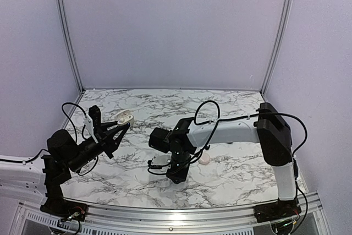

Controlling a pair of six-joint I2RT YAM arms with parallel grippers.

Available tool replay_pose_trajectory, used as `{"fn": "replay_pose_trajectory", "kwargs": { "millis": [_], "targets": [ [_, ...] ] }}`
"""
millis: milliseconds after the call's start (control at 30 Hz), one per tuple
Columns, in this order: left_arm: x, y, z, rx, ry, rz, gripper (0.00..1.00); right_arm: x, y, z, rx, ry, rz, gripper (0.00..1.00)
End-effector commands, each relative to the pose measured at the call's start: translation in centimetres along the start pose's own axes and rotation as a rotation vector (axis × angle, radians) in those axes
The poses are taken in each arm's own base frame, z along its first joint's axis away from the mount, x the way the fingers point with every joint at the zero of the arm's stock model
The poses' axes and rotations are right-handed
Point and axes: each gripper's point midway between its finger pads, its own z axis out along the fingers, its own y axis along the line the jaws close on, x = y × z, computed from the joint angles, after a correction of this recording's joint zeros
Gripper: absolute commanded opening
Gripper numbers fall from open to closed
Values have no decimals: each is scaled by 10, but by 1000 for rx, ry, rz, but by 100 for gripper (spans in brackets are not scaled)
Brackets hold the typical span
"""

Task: Insert the wireless bluetooth earbuds into the charging case
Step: Move the right earbud to the center of the board.

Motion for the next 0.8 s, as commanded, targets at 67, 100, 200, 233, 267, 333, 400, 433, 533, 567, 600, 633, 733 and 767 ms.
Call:
{"fn": "replay_pose_trajectory", "kwargs": {
  "millis": [67,100,200,233,267,333,400,433,533,567,600,633,733,767],
  "targets": [
    [-3,3,-3,-13,-15,4,0,-3,2,20,1,26,-21,35],
    [-3,3,-3,-13,-15,4,0,-4,2,20,2,23,-23,35],
    [-4,4,-4,-14,-17,5,0,-8,1,18,6,12,-24,35],
    [-4,4,-4,-14,-18,6,0,-9,1,17,6,9,-25,35],
    [-4,4,-4,-14,-19,6,0,-9,1,17,7,8,-26,35],
    [-4,4,-5,-17,-21,5,0,-9,1,16,9,9,-28,35],
    [-5,5,-5,-19,-23,4,0,-11,0,15,13,2,-28,35],
    [-5,5,-5,-20,-24,4,0,-13,0,14,12,-5,-27,35],
    [-5,4,-5,-17,-23,5,0,-16,0,12,8,-15,-30,35],
    [-6,4,-5,-16,-23,4,0,-16,-1,11,10,-17,-31,35],
    [-6,4,-5,-15,-24,4,0,-17,-1,10,9,-20,-32,35],
    [-6,4,-5,-15,-24,4,0,-18,-2,9,11,-23,-30,35],
    [-6,4,-4,-14,-24,7,0,-17,-4,6,13,-29,-26,35],
    [-6,4,-4,-15,-23,7,0,-16,-4,7,10,-26,-25,35]
  ]
}}
